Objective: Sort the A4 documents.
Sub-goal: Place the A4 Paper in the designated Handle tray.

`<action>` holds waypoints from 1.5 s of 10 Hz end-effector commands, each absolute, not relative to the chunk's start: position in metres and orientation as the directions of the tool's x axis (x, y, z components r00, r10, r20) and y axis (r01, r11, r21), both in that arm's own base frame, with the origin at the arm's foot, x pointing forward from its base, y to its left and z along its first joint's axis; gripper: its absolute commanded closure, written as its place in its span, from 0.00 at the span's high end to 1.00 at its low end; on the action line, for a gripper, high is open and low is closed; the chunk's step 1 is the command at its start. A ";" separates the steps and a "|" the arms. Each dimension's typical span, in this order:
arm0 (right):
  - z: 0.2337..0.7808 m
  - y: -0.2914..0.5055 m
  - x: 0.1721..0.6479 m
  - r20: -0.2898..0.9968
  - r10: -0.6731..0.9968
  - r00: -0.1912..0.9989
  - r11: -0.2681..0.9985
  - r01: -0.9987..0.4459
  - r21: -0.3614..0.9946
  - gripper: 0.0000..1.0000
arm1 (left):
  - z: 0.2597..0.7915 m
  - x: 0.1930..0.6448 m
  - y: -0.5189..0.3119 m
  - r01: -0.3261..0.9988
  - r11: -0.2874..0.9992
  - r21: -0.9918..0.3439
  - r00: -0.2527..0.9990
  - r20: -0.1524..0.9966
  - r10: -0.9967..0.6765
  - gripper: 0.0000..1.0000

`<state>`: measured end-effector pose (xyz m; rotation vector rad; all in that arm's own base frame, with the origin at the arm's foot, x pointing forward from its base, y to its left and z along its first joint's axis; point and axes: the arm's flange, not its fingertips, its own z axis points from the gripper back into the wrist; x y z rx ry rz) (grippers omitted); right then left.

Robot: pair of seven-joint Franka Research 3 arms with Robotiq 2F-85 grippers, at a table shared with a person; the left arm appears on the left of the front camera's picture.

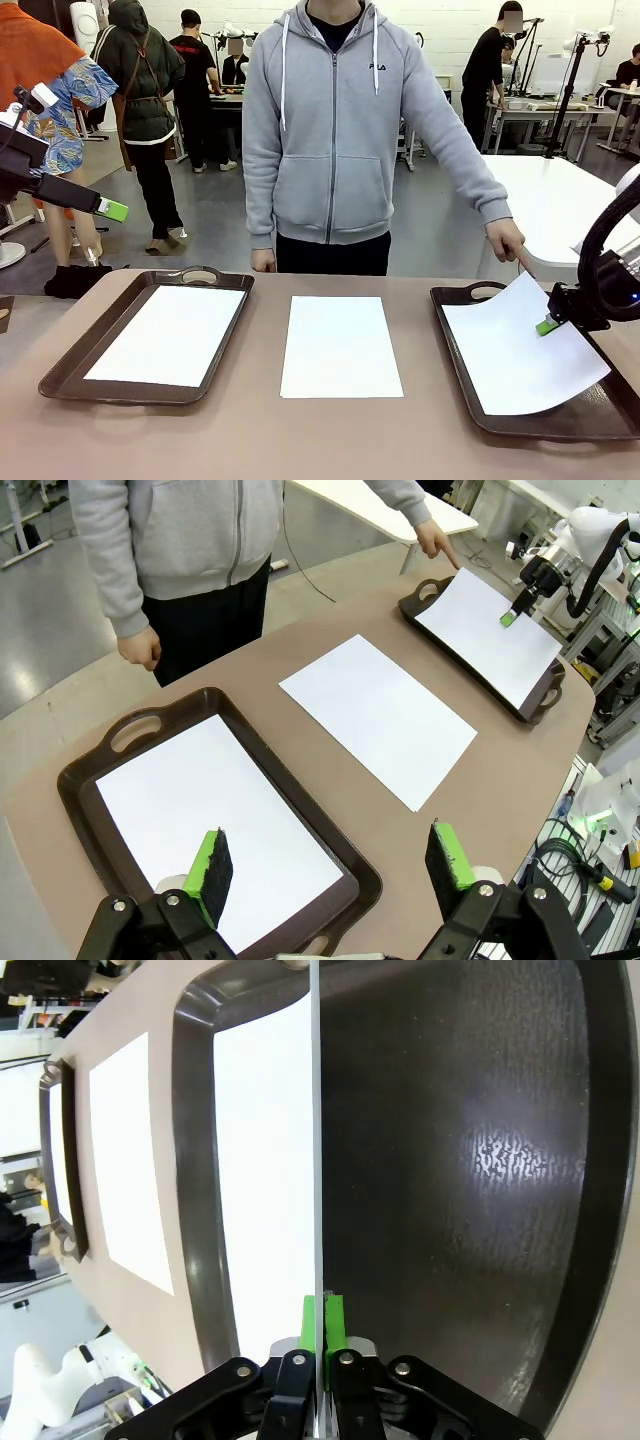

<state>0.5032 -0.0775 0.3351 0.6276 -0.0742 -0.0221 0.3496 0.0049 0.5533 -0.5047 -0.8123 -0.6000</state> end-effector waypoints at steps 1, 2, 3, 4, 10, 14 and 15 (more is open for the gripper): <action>0.334 -0.075 0.501 0.047 -0.054 0.997 0.842 0.020 0.540 0.01 | 0.553 0.350 0.005 0.665 0.724 -0.183 0.539 0.788 -0.296 1.00; 0.335 -0.076 0.501 0.045 -0.061 0.997 0.848 0.028 0.529 0.04 | 0.553 0.350 0.005 0.665 0.724 -0.183 0.539 0.788 -0.296 1.00; 0.336 -0.076 0.501 0.044 -0.063 0.997 0.852 0.031 0.522 0.19 | 0.553 0.350 0.005 0.665 0.724 -0.183 0.539 0.788 -0.296 1.00; 0.336 -0.076 0.502 0.042 -0.063 0.997 0.853 0.032 0.522 0.23 | 0.553 0.350 0.005 0.665 0.724 -0.183 0.539 0.788 -0.296 1.00; 0.348 -0.088 0.500 0.035 -0.098 0.995 0.879 0.070 0.472 0.79 | 0.553 0.350 0.005 0.665 0.724 -0.183 0.539 0.788 -0.296 1.00; 0.353 -0.092 0.498 0.035 -0.108 0.994 0.896 0.082 0.436 1.00 | 0.553 0.350 0.005 0.665 0.724 -0.183 0.539 0.788 -0.296 1.00; 0.354 -0.093 0.497 0.037 -0.111 0.993 0.897 0.084 0.434 1.00 | 0.553 0.350 0.005 0.665 0.724 -0.183 0.539 0.788 -0.296 1.00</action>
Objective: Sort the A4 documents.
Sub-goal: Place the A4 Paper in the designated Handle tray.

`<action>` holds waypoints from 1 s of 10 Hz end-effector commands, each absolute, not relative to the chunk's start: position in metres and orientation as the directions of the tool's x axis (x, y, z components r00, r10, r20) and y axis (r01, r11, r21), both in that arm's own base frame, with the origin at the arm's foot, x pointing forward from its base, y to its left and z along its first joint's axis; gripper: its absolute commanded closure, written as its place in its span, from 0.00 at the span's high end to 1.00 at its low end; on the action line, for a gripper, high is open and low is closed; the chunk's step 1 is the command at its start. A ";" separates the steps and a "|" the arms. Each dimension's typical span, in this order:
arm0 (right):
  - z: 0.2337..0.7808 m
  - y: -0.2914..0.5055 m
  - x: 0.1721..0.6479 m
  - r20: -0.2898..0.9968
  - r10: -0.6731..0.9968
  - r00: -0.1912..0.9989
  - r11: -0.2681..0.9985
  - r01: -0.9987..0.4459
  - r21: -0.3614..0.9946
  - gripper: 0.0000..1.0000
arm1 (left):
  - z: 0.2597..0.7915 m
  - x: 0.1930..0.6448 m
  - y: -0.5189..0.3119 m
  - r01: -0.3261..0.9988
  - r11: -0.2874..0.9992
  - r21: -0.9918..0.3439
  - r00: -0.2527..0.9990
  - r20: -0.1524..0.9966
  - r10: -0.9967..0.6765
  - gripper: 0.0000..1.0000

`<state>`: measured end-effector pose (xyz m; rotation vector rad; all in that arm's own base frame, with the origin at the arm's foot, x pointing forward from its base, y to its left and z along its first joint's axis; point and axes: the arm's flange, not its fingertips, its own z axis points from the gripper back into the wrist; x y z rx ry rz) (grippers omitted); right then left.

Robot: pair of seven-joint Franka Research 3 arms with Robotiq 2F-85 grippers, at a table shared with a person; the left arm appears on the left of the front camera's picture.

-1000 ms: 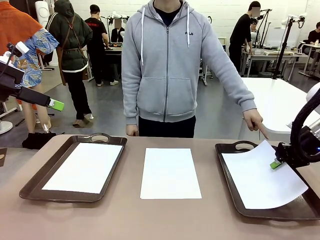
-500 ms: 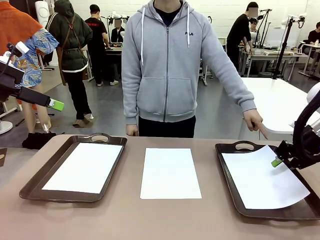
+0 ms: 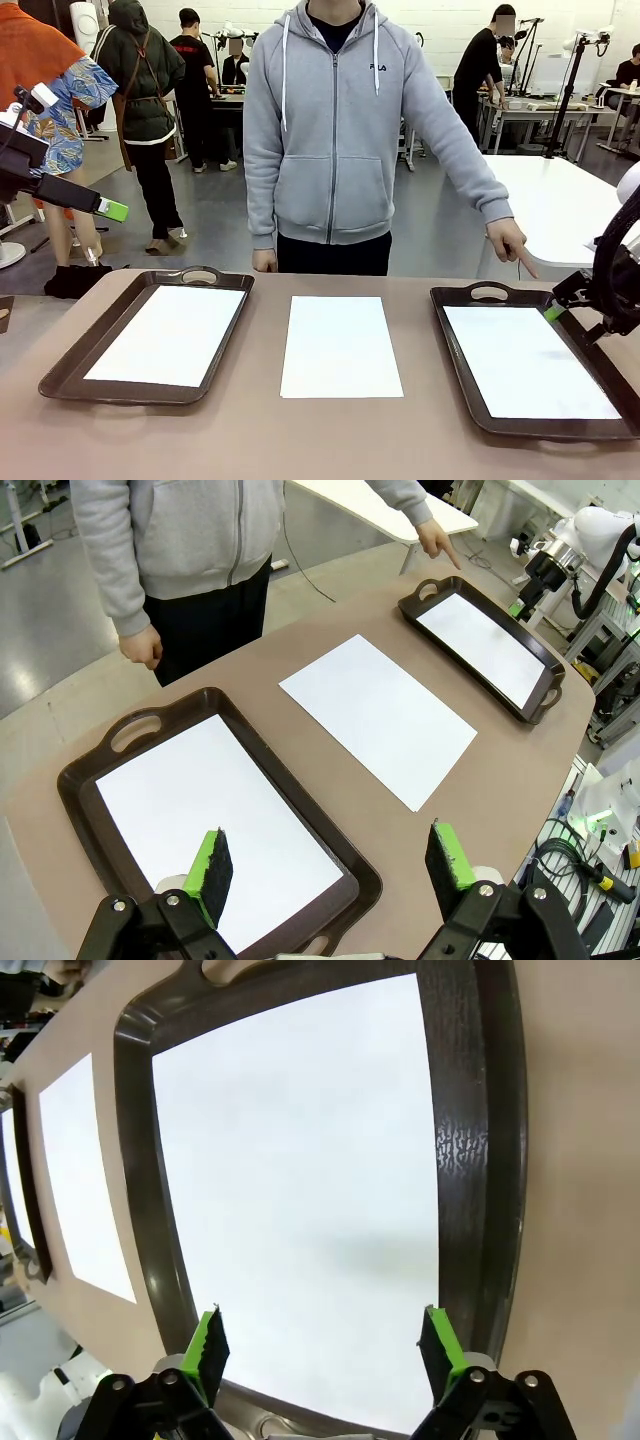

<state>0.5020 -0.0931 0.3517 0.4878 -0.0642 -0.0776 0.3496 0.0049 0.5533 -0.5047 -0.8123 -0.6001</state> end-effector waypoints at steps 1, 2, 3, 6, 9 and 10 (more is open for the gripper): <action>0.355 -0.094 0.497 0.037 -0.114 0.993 0.900 0.087 0.428 1.00 | 0.553 0.350 0.005 0.665 0.724 -0.183 0.539 0.788 -0.296 1.00; 0.355 -0.094 0.496 0.037 -0.116 0.993 0.901 0.090 0.424 1.00 | 0.553 0.350 0.005 0.665 0.724 -0.183 0.539 0.788 -0.296 1.00; 0.356 -0.093 0.496 0.041 -0.129 0.991 0.902 0.100 0.419 1.00 | 0.553 0.350 0.005 0.665 0.724 -0.183 0.539 0.788 -0.296 1.00; 0.354 -0.095 0.502 0.046 -0.097 0.994 0.886 0.065 0.459 1.00 | 0.553 0.350 0.005 0.665 0.724 -0.183 0.539 0.788 -0.296 1.00; 0.354 -0.095 0.502 0.046 -0.097 0.994 0.886 0.065 0.459 1.00 | 0.553 0.350 0.005 0.665 0.724 -0.183 0.539 0.788 -0.296 1.00; 0.354 -0.095 0.502 0.046 -0.097 0.994 0.886 0.065 0.459 1.00 | 0.553 0.350 0.005 0.665 0.724 -0.183 0.539 0.788 -0.296 1.00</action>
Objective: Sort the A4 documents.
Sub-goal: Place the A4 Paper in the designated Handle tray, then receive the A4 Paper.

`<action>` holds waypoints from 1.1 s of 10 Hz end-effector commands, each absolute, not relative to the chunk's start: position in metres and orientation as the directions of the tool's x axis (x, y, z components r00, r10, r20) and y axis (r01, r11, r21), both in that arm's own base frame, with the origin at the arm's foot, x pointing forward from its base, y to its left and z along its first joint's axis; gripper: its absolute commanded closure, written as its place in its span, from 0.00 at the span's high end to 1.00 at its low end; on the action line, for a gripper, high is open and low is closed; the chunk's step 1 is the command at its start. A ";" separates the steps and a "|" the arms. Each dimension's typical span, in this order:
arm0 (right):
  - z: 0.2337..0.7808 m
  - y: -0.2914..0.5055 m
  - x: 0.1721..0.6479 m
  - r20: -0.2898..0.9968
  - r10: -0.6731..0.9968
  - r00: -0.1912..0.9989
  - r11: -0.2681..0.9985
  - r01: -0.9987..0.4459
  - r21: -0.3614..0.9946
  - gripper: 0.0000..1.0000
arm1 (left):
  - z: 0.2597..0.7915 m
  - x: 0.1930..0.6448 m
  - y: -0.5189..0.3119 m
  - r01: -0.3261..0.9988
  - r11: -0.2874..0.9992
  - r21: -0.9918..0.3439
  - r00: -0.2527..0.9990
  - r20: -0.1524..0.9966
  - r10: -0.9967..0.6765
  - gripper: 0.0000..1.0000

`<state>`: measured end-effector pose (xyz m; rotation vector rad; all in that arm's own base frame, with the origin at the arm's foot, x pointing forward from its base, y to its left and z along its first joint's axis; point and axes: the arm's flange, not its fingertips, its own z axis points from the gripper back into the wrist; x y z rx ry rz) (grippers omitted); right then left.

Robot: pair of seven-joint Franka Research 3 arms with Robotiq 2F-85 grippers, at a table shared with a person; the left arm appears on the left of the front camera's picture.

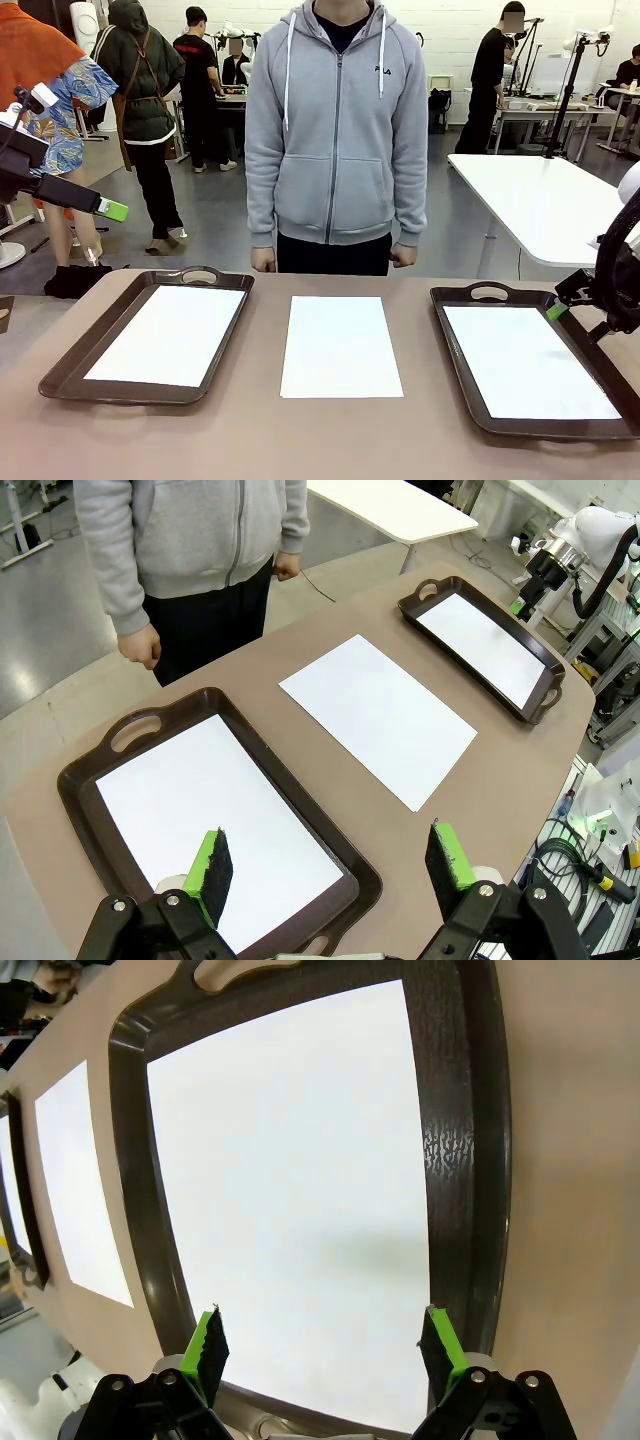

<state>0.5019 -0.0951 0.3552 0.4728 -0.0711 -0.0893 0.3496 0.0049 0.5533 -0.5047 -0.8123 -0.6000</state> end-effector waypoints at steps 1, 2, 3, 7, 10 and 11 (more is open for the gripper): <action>0.354 -0.095 0.502 0.046 -0.097 0.994 0.886 0.065 0.459 1.00 | 0.553 0.350 0.005 0.665 0.724 -0.183 0.539 0.788 -0.296 1.00; 0.354 -0.095 0.502 0.046 -0.097 0.994 0.886 0.065 0.459 1.00 | 0.553 0.350 0.005 0.665 0.724 -0.183 0.539 0.788 -0.296 1.00; 0.354 -0.095 0.502 0.046 -0.097 0.994 0.886 0.065 0.459 1.00 | 0.553 0.350 0.005 0.665 0.724 -0.183 0.539 0.788 -0.296 1.00; 0.354 -0.095 0.502 0.046 -0.097 0.994 0.886 0.065 0.459 1.00 | 0.553 0.350 0.005 0.665 0.724 -0.183 0.539 0.788 -0.296 1.00; 0.354 -0.095 0.502 0.046 -0.097 0.994 0.886 0.065 0.459 1.00 | 0.553 0.350 0.005 0.665 0.724 -0.183 0.539 0.788 -0.296 1.00; 0.354 -0.095 0.502 0.046 -0.097 0.994 0.886 0.065 0.459 1.00 | 0.553 0.350 0.005 0.665 0.724 -0.183 0.539 0.788 -0.296 1.00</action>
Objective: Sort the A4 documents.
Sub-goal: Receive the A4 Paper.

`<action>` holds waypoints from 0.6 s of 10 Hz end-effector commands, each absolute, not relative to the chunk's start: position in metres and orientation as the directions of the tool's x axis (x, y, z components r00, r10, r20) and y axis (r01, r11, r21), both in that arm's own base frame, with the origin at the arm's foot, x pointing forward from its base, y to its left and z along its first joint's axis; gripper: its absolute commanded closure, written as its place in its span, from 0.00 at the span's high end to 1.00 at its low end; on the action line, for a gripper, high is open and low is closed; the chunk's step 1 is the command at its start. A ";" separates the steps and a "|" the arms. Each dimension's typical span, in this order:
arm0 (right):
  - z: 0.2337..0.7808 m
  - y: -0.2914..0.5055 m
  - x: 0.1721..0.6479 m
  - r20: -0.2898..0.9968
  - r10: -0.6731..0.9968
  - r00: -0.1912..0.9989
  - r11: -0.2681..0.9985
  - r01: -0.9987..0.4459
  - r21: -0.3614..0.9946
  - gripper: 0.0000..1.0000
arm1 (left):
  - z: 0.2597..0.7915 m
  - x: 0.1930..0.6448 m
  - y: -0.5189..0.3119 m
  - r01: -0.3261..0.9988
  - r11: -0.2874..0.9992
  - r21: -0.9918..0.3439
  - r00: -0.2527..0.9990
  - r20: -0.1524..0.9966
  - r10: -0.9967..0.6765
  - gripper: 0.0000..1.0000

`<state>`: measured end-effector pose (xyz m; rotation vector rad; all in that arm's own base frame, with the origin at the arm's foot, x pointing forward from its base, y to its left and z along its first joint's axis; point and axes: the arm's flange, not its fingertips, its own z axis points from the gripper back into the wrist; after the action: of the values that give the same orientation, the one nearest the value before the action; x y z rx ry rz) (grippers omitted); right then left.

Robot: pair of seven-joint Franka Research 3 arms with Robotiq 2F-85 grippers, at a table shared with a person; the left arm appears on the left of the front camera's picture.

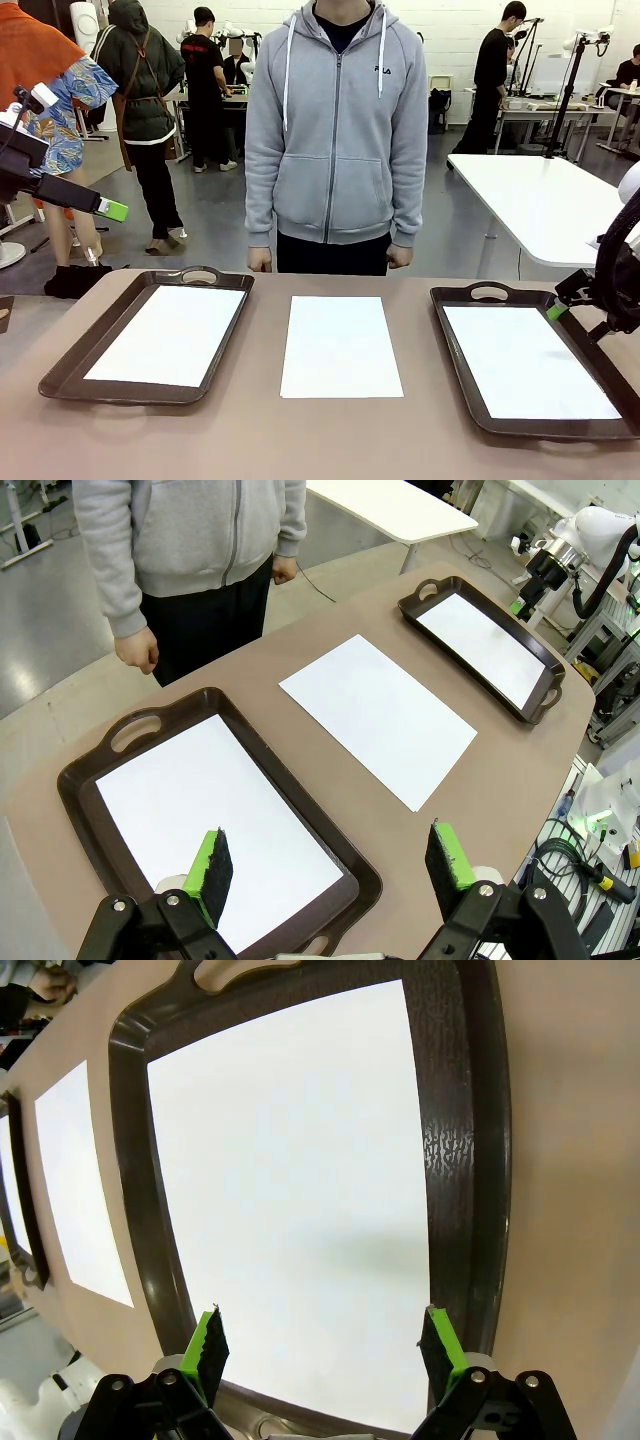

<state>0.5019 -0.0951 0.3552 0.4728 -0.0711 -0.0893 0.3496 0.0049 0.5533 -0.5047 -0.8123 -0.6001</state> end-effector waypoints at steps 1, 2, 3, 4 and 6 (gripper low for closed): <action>0.355 -0.095 0.502 0.048 -0.102 0.994 0.886 0.069 0.458 1.00 | 0.553 0.350 0.005 0.665 0.724 -0.183 0.539 0.788 -0.296 1.00; 0.367 -0.093 0.490 0.195 -0.057 0.979 0.922 -0.023 0.387 1.00 | 0.553 0.350 0.005 0.665 0.724 -0.183 0.539 0.788 -0.296 1.00; 0.390 -0.086 0.478 0.303 0.002 0.953 0.940 -0.105 0.324 1.00 | 0.553 0.350 0.005 0.665 0.724 -0.183 0.539 0.788 -0.296 1.00; 0.416 -0.077 0.463 0.397 0.066 0.915 0.941 -0.189 0.280 1.00 | 0.553 0.350 0.005 0.665 0.724 -0.183 0.539 0.788 -0.296 1.00; 0.458 -0.058 0.444 0.540 0.174 0.823 0.932 -0.315 0.180 1.00 | 0.553 0.350 0.005 0.665 0.724 -0.183 0.539 0.788 -0.296 1.00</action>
<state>0.4633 -0.0689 0.4603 0.2789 -0.4633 0.2183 0.3496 0.0050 0.5533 -0.5046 -0.8123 -0.5998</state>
